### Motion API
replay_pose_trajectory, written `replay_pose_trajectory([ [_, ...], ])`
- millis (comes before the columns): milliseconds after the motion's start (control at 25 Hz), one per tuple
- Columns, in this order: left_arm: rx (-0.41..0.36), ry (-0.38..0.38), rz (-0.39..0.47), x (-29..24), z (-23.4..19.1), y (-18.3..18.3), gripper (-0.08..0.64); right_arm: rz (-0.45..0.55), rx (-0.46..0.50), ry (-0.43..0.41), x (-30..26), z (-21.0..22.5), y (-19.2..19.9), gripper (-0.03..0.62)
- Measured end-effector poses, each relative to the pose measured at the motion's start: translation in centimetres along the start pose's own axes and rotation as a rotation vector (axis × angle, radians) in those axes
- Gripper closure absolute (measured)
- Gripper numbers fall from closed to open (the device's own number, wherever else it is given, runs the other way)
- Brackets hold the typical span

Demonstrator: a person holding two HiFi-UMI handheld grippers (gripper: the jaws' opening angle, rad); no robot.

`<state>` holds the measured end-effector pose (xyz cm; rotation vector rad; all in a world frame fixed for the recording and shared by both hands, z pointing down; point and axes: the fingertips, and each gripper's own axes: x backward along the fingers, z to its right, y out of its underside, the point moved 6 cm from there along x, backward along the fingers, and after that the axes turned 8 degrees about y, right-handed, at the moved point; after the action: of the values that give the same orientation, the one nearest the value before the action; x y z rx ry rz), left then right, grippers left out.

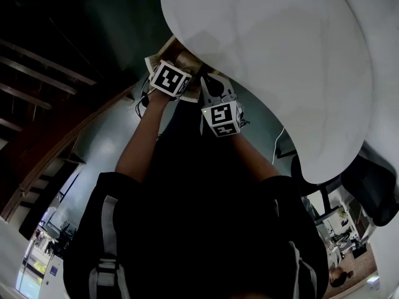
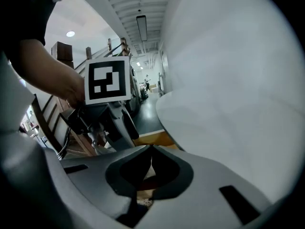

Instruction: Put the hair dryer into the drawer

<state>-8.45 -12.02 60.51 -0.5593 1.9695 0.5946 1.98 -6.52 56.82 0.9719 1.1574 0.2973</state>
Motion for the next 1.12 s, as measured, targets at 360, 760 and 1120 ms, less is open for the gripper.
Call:
replay_pose_trajectory([
  [360,-0.07,-0.074,0.369,7.0,1.7,-1.2,0.507,0.121,0.009,-0.023,2.6,-0.2,-5.3,0.568],
  [760,-0.177,-0.202,0.834,18.2,7.3,-3.2,0.552,0.341,-0.004,0.097,9.1,2.3,-14.0,0.568],
  [1120,-0.266,-0.307,1.127,27.2,11.1,-3.7,0.552,0.564,0.014,0.217,15.4,4.5,-20.1,0.568],
])
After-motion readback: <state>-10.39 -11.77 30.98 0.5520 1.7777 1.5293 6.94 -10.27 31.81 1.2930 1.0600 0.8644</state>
